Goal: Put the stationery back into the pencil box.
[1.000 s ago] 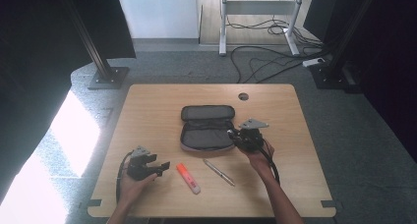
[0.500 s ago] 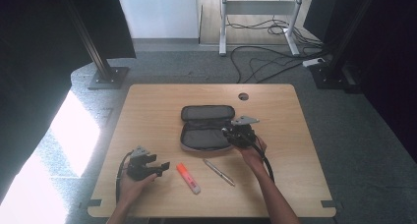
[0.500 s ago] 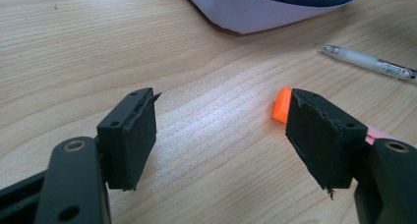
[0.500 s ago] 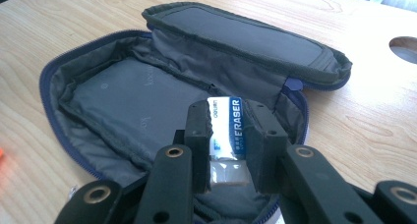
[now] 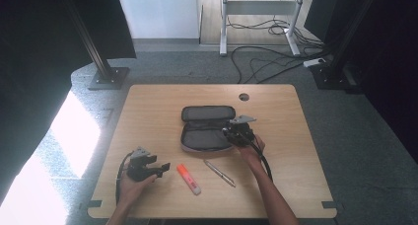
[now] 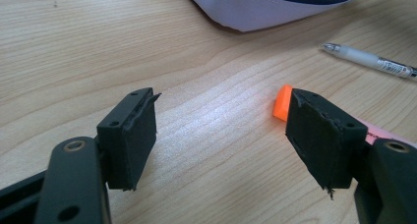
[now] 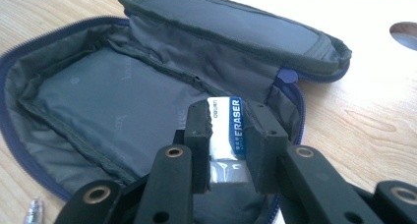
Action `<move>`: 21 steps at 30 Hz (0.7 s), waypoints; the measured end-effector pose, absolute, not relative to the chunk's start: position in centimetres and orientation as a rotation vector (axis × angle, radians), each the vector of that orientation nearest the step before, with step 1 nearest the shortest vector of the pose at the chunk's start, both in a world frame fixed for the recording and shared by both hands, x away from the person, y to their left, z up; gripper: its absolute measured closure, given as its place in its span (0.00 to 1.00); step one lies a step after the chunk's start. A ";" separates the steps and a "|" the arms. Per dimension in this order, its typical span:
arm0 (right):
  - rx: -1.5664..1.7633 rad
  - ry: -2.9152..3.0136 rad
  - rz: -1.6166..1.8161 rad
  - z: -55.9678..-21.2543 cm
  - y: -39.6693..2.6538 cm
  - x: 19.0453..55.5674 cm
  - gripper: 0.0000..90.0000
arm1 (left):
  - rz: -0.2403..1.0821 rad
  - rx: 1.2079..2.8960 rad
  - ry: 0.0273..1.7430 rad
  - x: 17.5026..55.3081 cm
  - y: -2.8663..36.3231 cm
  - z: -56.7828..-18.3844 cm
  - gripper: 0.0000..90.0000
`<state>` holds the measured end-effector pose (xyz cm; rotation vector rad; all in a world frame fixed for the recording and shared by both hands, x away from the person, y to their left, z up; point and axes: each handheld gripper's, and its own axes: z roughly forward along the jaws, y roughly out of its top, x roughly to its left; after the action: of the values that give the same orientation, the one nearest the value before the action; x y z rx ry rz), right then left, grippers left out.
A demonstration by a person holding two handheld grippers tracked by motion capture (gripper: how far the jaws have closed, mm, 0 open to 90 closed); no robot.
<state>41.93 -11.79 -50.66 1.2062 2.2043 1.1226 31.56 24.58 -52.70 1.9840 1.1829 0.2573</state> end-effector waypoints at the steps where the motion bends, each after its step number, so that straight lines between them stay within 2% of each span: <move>1: 1.209 2.207 1.111 -50.8 -11.8 42.1 0.80 | 0.255 1.987 1.183 31.6 24.5 -52.7 0.31; 21: 1.203 2.232 1.047 -51.8 -11.6 42.6 0.79 | 0.251 1.992 1.183 31.6 24.5 -52.9 0.31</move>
<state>42.56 -11.57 -51.79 1.2029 2.2318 1.0473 31.61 24.48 -52.85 1.9917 1.1826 0.2507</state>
